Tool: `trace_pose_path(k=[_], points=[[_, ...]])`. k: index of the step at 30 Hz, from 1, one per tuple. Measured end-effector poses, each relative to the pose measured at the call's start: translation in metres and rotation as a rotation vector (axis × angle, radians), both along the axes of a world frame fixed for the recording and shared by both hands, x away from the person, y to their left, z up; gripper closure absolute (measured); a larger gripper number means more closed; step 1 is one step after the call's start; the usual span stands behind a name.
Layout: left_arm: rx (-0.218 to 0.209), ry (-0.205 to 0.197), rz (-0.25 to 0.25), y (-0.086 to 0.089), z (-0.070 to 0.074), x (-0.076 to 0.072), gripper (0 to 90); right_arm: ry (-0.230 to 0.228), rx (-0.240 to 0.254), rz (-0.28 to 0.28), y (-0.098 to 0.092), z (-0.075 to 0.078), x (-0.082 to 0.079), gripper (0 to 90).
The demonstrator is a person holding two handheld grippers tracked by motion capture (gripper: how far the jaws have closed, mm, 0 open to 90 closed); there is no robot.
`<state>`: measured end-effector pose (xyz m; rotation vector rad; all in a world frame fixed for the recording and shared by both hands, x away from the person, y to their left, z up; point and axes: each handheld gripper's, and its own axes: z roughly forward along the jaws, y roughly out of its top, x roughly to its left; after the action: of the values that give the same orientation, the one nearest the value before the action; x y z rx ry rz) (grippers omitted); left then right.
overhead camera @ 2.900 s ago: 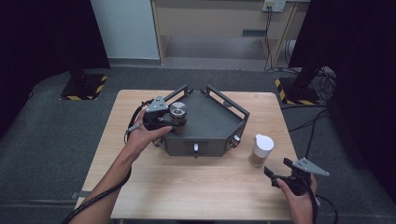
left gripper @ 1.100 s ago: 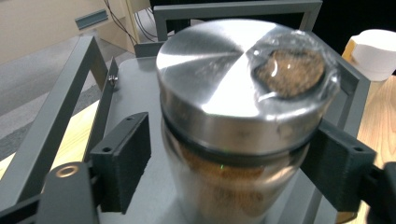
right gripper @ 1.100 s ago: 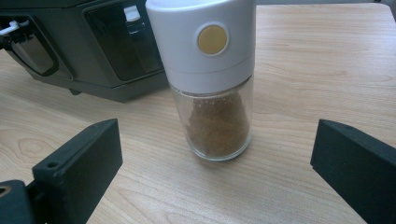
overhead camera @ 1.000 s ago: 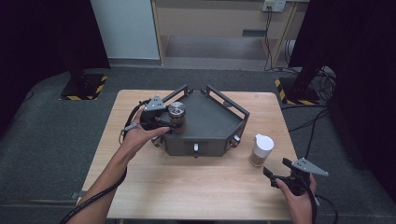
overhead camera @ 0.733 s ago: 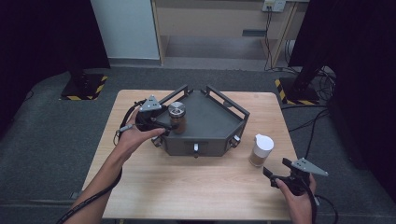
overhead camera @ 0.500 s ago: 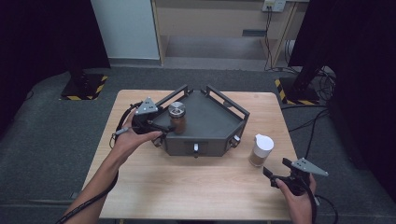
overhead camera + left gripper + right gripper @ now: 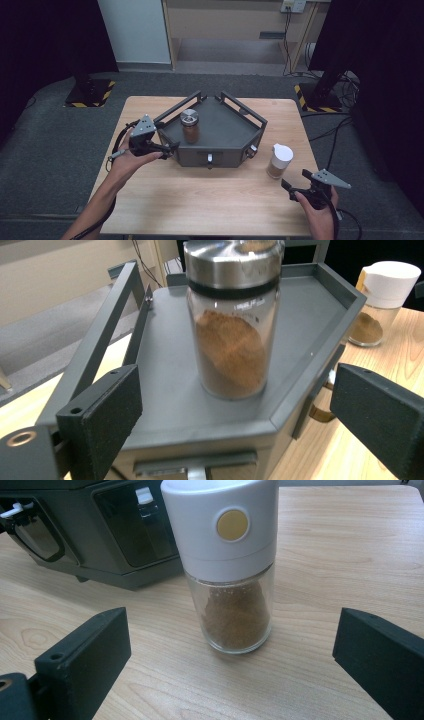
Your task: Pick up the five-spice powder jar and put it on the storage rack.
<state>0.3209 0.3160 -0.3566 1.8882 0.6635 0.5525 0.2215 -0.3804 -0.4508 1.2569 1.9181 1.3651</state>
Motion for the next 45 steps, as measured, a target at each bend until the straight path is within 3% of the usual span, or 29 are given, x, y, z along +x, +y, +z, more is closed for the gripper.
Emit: trace_pose_path(k=[12, 28, 38, 45], points=[[-0.012, 0.014, 0.039, 0.009, -0.023, -0.019, 5.5, -0.001, 0.000, 0.002, 0.000, 0.000, 0.000, 2.5], [-0.031, 0.024, 0.097, 0.024, -0.042, -0.045, 5.5, -0.001, 0.007, 0.008, -0.001, 0.000, 0.003, 2.5], [-0.010, 0.030, 0.153, 0.032, -0.057, -0.062, 5.2, 0.001, 0.009, 0.016, 0.000, -0.001, 0.006, 2.5], [-0.012, 0.060, 0.178, 0.030, -0.075, -0.066, 5.2, -0.001, 0.011, 0.018, -0.001, -0.001, 0.006, 2.5]])
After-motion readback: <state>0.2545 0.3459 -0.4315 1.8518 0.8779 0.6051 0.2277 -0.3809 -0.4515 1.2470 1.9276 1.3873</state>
